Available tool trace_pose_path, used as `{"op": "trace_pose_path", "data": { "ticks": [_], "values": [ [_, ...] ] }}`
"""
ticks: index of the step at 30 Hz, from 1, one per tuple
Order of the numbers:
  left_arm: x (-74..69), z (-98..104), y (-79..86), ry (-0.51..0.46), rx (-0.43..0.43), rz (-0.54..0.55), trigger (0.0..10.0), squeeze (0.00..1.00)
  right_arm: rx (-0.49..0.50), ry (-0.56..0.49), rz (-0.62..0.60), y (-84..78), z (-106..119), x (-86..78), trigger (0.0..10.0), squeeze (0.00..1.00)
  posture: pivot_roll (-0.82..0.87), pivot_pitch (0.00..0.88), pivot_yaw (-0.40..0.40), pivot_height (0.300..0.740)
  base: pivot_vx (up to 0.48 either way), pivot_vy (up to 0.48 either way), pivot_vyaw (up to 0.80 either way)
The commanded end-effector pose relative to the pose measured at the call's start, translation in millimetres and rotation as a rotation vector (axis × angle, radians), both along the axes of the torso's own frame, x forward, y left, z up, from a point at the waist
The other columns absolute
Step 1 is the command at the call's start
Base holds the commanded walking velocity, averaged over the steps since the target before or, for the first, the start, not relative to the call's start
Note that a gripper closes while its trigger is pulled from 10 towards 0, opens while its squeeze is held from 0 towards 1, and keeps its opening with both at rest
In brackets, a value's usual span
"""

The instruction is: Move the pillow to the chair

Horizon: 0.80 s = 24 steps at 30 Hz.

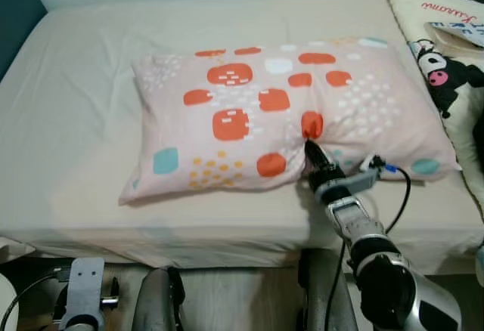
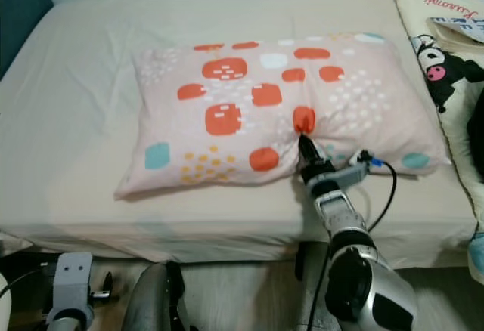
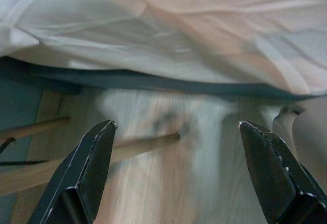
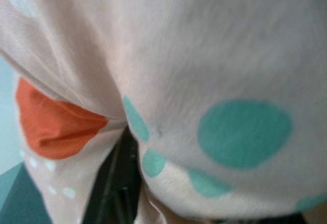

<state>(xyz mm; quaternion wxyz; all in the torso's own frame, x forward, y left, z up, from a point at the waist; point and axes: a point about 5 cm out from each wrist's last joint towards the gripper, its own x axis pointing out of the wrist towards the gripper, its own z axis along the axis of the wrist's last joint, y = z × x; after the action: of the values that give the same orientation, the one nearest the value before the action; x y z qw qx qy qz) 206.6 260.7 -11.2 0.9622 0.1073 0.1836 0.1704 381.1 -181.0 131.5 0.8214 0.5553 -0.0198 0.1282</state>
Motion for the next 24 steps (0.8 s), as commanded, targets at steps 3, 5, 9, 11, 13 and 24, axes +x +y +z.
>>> {"op": "trace_pose_path", "data": {
  "ticks": [3,5,9,11,13,24],
  "values": [
    [-12.7,-1.6,11.0,0.037,0.023,0.02,10.0,0.0,0.01,-0.031,0.057,14.2,7.7,4.3,0.0,0.0,0.15,0.349,0.081,0.461,0.0,0.0,0.0],
    [-14.6,-0.4,10.3,0.039,0.023,0.024,10.0,0.0,-0.007,-0.049,0.06,14.1,13.3,6.7,0.0,0.0,0.15,0.345,0.079,0.461,0.0,0.0,0.0],
    [-15.3,1.7,10.4,0.039,0.021,0.032,10.0,0.0,-0.035,-0.067,0.062,13.7,18.4,8.7,0.0,0.0,0.14,0.338,0.075,0.461,0.0,0.0,0.0],
    [-14.9,2.0,10.6,0.038,0.02,0.035,10.0,0.0,-0.037,-0.071,0.062,13.5,19.3,9.0,0.0,0.0,0.14,0.338,0.075,0.461,0.0,0.0,0.0],
    [-14.1,2.1,11.3,0.039,0.022,0.04,10.0,0.0,-0.035,-0.067,0.036,10.7,20.9,9.9,0.0,0.0,0.14,0.332,0.069,0.461,0.0,0.0,0.0],
    [-1.0,-2.2,13.5,0.054,-0.023,0.152,10.0,0.0,-0.101,-0.268,0.074,10.8,71.9,22.3,0.0,0.0,0.08,0.258,0.032,0.475,0.0,0.0,0.0]
  ]
}}
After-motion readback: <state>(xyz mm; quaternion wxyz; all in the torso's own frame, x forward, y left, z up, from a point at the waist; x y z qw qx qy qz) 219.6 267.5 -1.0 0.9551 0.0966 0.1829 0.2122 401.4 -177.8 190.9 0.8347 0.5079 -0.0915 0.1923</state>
